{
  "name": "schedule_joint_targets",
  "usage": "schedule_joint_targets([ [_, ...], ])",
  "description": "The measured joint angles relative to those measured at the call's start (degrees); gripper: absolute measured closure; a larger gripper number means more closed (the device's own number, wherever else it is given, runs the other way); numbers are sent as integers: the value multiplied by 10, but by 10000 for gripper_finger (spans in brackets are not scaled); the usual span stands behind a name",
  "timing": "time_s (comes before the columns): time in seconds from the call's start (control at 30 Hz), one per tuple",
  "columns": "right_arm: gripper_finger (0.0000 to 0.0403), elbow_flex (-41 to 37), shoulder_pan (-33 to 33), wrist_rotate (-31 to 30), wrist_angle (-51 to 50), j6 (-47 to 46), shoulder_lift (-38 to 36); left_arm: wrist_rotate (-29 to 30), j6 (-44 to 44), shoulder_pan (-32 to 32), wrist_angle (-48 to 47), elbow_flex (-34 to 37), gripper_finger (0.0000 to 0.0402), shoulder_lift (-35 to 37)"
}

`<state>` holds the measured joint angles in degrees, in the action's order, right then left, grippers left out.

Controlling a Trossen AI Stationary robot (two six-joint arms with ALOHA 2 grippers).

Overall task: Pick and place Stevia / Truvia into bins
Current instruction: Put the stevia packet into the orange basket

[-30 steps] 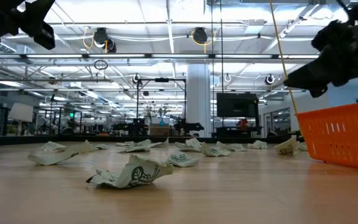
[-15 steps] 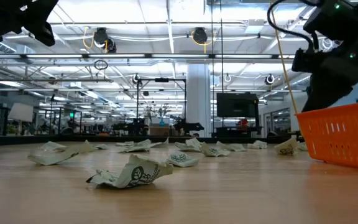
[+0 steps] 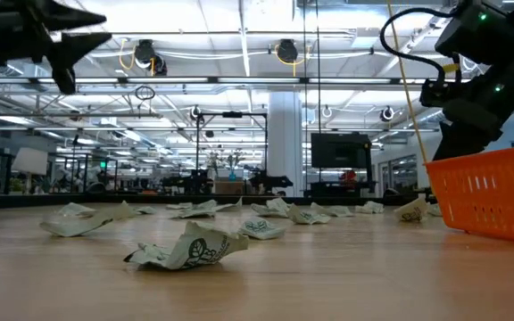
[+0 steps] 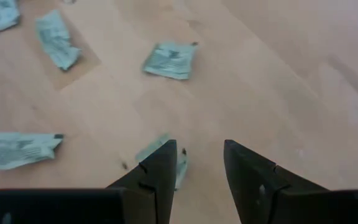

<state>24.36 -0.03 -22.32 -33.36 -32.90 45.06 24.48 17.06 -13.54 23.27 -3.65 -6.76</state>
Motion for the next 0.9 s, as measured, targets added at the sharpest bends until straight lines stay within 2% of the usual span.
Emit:
schedule_joint_targets([
  [0.1,277,0,0,0,-25,-48,0,-4,-59,0,-10,-60,282,-40],
  [0.2,277,-4,0,0,-32,-69,0,8,-90,0,-59,-142,282,-97],
  [0.33,277,-34,0,4,8,-86,0,28,-116,0,-142,-237,282,-189],
  [0.4,277,-60,0,26,46,-89,0,31,-128,0,-160,-264,282,-233],
  [0.6,277,-112,0,50,138,-81,0,66,-136,0,-159,-286,282,-339],
  [0.73,278,-130,0,43,147,-69,0,112,-115,0,-155,-286,282,-384],
  [0.9,298,-145,0,37,162,-68,-1,116,-64,0,-155,-286,282,-431],
])
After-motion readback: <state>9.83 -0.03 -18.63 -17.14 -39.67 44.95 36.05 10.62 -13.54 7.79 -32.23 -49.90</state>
